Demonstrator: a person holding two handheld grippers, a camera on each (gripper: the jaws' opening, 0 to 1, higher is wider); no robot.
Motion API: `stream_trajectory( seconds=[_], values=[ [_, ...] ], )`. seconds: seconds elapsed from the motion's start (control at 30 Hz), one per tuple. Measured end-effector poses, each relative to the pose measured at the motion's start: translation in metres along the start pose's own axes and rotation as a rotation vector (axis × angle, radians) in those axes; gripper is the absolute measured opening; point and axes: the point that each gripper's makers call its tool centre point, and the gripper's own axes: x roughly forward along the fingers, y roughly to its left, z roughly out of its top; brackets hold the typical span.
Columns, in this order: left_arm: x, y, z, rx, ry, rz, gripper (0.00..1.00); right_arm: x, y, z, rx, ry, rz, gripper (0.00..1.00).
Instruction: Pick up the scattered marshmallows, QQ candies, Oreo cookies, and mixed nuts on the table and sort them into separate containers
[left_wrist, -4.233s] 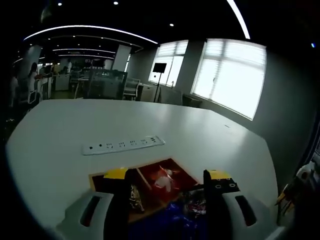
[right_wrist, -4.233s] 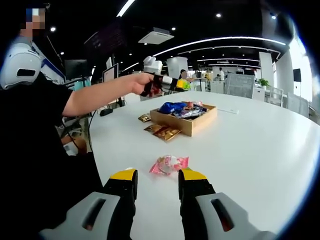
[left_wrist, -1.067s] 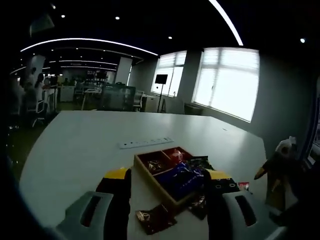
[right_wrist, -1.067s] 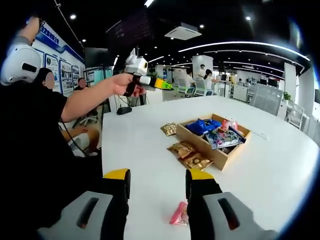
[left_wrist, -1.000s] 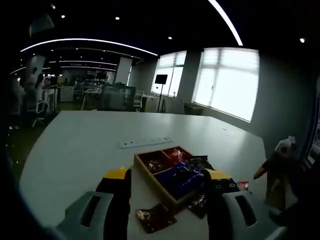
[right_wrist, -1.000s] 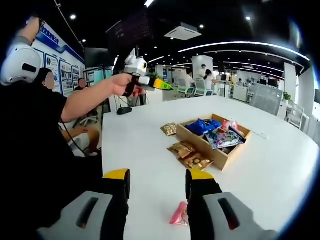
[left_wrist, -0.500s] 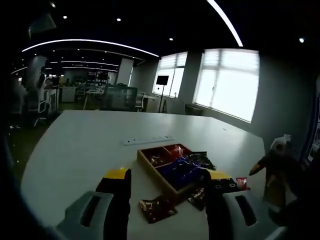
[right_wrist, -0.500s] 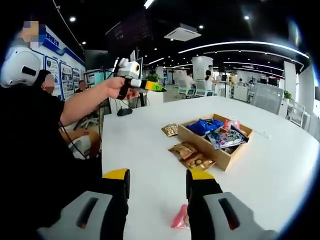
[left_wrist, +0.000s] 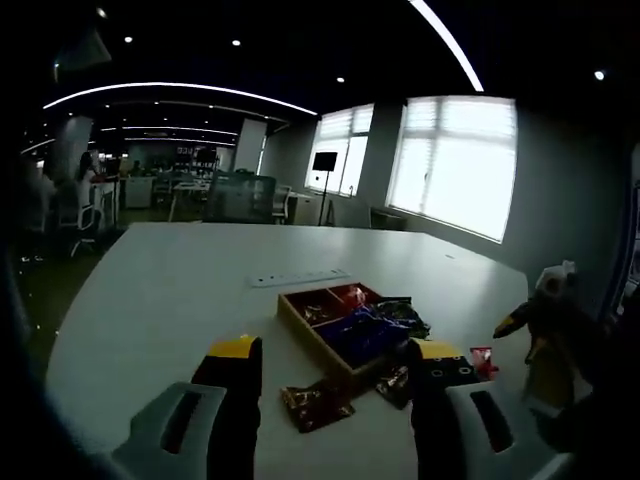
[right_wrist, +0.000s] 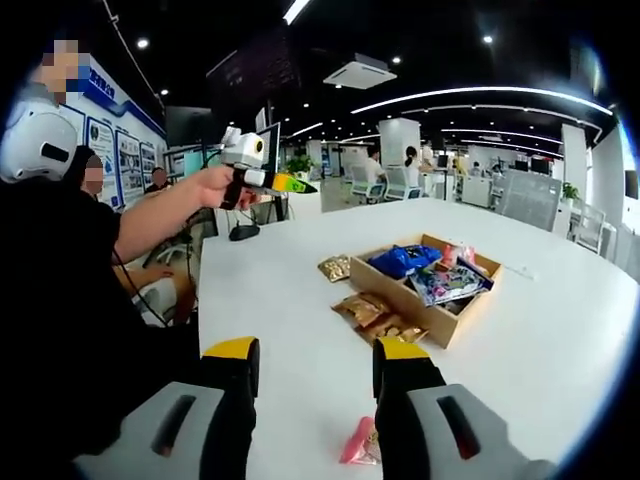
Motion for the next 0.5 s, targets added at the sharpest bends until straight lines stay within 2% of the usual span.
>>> stream_trajectory(
  seconds=[0.5],
  values=[
    [-0.031,-0.007,-0.011,0.003,-0.008,0.016,0.63,0.005,-0.002,0.005,0.014,-0.031,-0.009,0.42]
  ],
)
